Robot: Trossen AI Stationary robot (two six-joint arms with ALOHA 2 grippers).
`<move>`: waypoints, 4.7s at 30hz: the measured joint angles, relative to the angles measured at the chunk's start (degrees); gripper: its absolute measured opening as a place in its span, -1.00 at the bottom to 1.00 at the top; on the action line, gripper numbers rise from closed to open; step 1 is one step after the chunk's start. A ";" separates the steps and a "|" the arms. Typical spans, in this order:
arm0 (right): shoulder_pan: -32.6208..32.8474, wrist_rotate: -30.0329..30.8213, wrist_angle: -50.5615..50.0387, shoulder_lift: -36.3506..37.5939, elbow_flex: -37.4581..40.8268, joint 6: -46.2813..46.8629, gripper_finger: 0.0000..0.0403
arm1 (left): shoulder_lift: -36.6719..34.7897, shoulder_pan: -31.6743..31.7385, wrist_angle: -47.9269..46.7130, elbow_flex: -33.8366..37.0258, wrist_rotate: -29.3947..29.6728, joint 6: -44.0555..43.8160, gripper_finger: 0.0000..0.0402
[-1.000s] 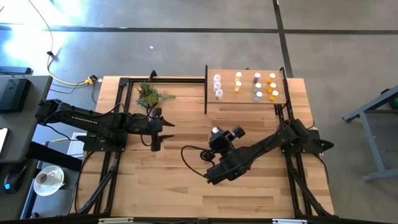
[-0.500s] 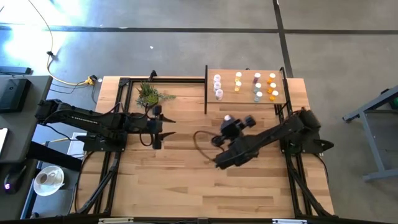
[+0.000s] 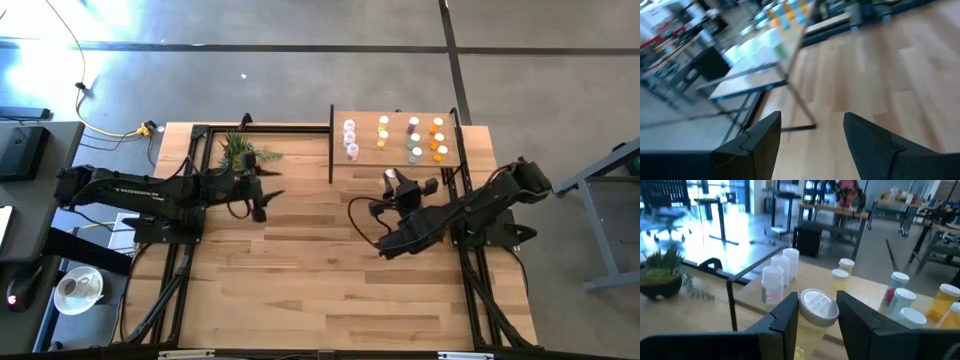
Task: Pick and place medicine bottles onto shelf by color
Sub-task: Put the yellow pill bottle aligned with the other yellow pill bottles on the shelf
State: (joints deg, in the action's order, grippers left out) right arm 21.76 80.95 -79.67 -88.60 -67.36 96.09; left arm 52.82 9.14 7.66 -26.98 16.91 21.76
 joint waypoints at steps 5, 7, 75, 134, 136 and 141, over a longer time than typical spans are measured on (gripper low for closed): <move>-1.22 4.45 3.55 0.96 5.44 0.43 -0.47 | 0.00 7.02 0.78 0.00 -2.11 -3.65 0.03; -1.91 6.29 4.49 0.96 6.76 0.94 -0.47 | 0.00 9.30 1.71 0.00 -3.10 -5.41 0.03; -21.38 -5.51 36.41 0.79 7.29 -43.63 -0.47 | 0.04 22.71 12.31 0.00 -2.82 -8.29 0.03; -23.34 -7.40 38.03 -1.99 7.29 -42.14 -0.31 | 0.04 22.71 11.44 0.00 -3.26 -8.19 0.03; -23.34 -7.42 38.07 -1.99 7.29 -42.12 -0.30 | 0.04 22.71 11.46 0.00 -3.26 -8.18 0.03; -23.32 -6.64 38.34 -1.99 7.29 -42.14 -0.30 | 0.04 22.71 11.44 0.00 -3.26 -8.16 0.03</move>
State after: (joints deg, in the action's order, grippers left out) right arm -1.56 74.32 -41.33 -90.59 -60.07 53.95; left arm 52.86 31.86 19.09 -26.98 13.65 13.61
